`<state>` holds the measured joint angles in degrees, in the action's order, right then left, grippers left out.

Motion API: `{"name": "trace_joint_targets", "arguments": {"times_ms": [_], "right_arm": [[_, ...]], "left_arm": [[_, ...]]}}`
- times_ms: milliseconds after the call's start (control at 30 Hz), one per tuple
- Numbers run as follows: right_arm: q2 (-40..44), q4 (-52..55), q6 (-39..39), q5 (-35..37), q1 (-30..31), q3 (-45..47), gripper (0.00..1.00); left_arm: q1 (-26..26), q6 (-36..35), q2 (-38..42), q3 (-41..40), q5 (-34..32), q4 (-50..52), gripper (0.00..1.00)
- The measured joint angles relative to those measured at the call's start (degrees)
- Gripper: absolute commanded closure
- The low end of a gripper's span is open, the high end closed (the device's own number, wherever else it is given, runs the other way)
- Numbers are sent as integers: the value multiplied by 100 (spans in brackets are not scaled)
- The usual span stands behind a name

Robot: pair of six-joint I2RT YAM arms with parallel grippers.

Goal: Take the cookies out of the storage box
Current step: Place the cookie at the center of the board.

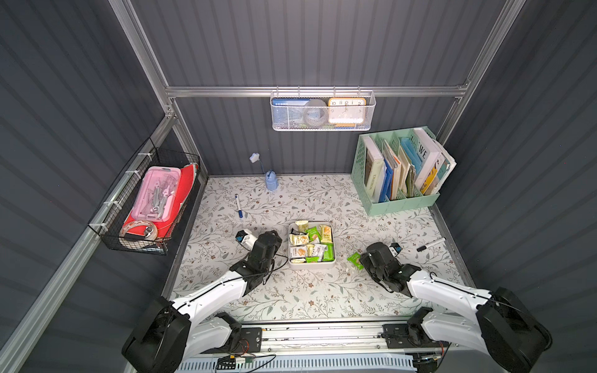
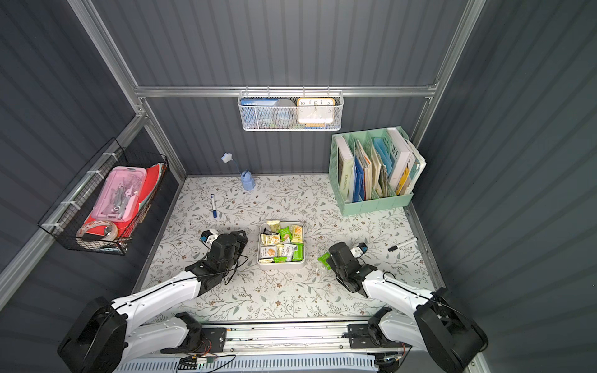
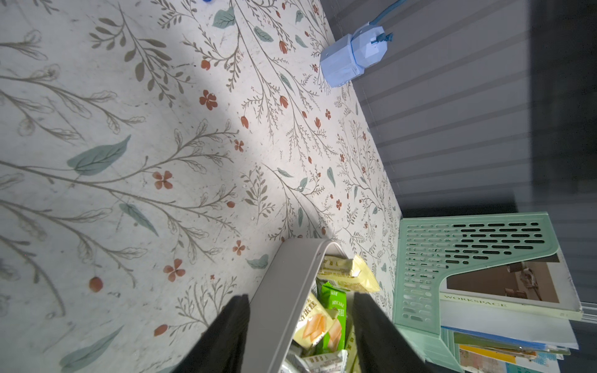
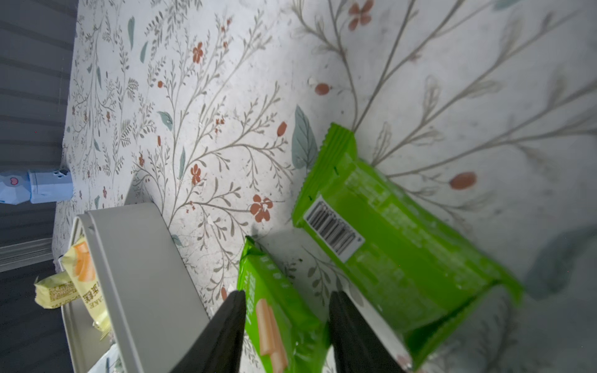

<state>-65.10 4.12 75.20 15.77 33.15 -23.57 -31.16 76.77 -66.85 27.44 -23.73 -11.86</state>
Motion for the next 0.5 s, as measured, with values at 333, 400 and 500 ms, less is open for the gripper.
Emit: {"name": "trace_joint_targets", "arguments": {"times_ms": [333,400,500], "right_arm": [[520,997,-2361,11,-94,-667,53],[175,1246,-2911,-275,-238,-1016,51],[-520,1591,-3633,-717,-367,-1633,44]], "left_arm": [[0,-271,-376,151,256,55,43],[0,-330,-424,205,297,50,43],[0,-398,-433,247,367,48,43]]}}
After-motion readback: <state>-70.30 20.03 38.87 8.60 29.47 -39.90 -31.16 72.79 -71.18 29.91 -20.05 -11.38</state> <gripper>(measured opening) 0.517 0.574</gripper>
